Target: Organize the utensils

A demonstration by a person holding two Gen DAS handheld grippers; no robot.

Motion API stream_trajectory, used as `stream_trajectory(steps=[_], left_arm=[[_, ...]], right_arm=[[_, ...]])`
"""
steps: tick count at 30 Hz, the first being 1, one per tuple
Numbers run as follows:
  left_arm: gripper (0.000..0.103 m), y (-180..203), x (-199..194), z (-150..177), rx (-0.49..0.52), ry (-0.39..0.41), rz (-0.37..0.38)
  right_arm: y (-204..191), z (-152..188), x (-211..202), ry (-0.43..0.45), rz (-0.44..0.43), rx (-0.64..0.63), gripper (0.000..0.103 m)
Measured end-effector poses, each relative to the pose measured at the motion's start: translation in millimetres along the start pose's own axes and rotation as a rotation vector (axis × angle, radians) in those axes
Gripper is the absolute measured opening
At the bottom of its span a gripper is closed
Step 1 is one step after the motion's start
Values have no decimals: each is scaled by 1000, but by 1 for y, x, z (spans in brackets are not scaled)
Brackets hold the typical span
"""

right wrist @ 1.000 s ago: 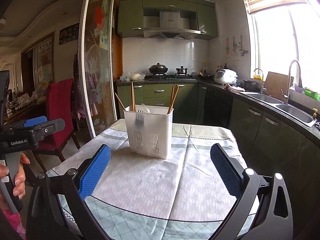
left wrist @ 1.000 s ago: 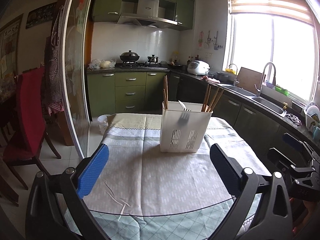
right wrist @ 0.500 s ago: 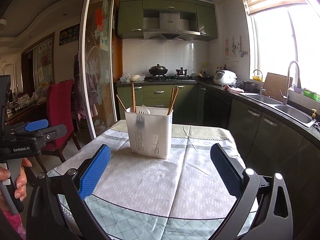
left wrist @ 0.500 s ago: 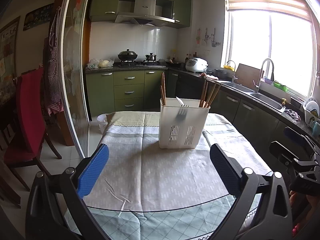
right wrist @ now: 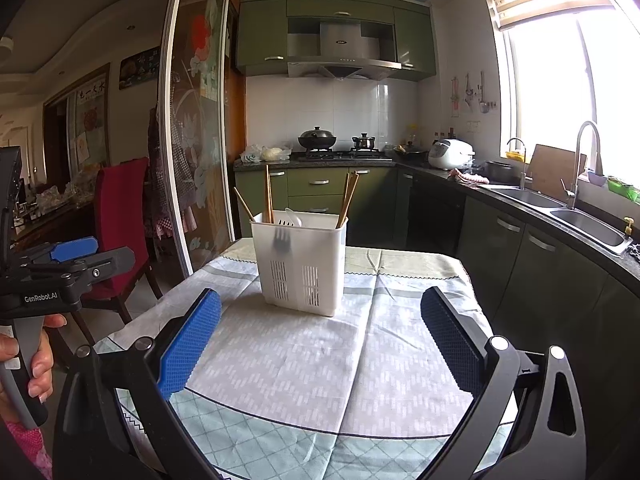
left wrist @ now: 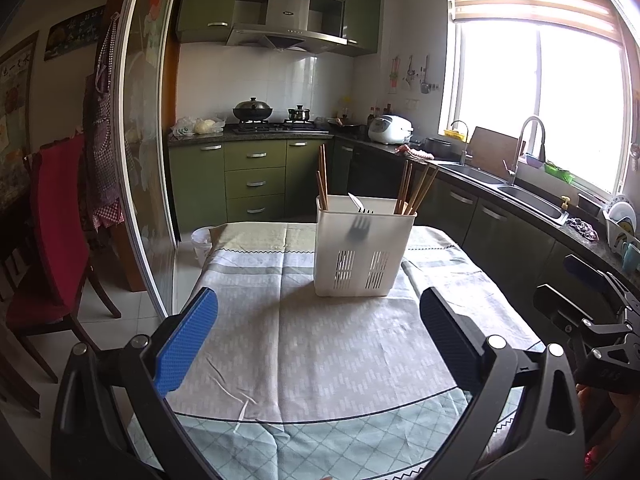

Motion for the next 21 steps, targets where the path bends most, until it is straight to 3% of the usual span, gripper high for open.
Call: stream_trajectory(steps=[21], left_arm=[[96, 4, 4, 2, 15, -20, -21]], right_arm=[[-1, 0, 1, -3, 2, 1, 98]])
Point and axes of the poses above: each gripper's, at about its wrist camera, not at the fingertips, and x roughly the way its jaws point, y to its right, z to its underside, the point moved 9 cm from there along x, roughly the way its jaws point, and after that the axes turned 7 degrees about -y, right-handed, at the moved point
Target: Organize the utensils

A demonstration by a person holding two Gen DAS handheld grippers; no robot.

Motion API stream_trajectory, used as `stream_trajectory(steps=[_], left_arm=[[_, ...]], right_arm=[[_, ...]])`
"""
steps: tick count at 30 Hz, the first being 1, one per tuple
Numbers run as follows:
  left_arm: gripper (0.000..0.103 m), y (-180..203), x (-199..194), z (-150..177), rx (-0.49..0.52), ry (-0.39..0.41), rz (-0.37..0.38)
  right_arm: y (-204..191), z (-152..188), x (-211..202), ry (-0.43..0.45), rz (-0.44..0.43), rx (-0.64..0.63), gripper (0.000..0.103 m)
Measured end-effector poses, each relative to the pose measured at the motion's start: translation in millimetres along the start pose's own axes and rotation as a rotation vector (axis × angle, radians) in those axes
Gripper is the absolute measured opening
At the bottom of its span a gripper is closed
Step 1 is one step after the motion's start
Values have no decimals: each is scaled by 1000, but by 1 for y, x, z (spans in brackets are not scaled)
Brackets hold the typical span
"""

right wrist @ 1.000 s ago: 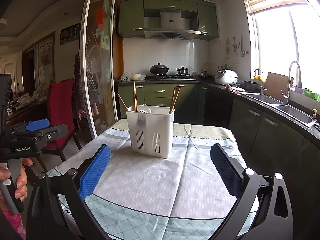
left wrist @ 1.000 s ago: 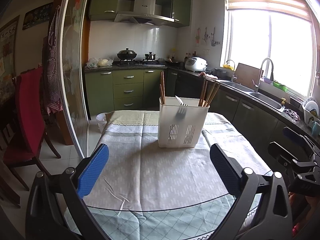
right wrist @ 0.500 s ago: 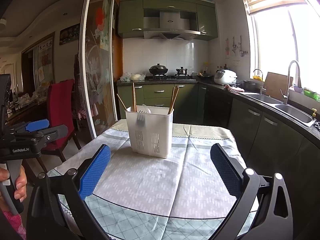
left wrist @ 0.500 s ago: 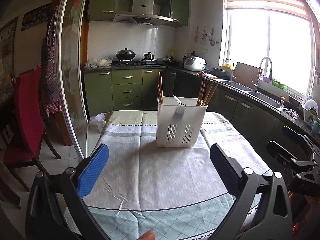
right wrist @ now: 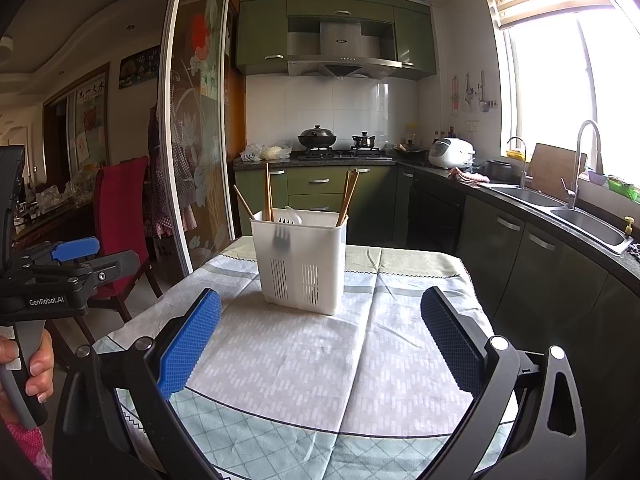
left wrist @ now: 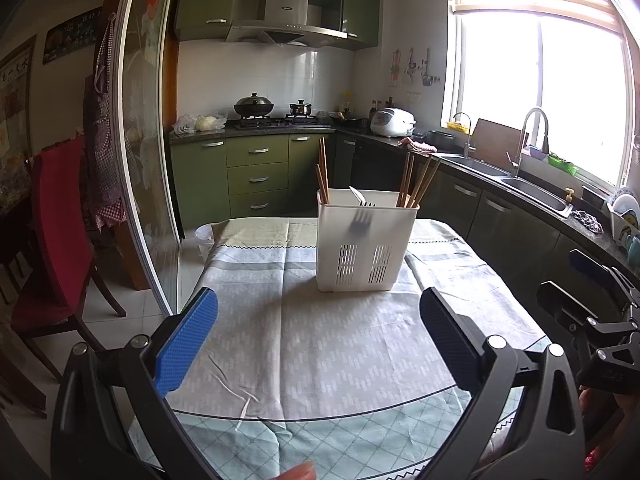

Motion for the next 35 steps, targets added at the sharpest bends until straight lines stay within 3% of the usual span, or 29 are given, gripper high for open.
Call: stream_trajectory(steps=[35], left_arm=[[96, -5, 3, -1, -2, -3, -14]], right_arm=[[4, 7, 5, -7, -1, 3, 98]])
Point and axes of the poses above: each gripper's, at about its wrist camera, not at the fingertips, and x roughly the way its jaws point, y to its right, z to its underside, the point moved 9 cm from there along x, roughly the way its jaws point, and after that the axes turned 7 degrees about -y, right-handed, at the moved point
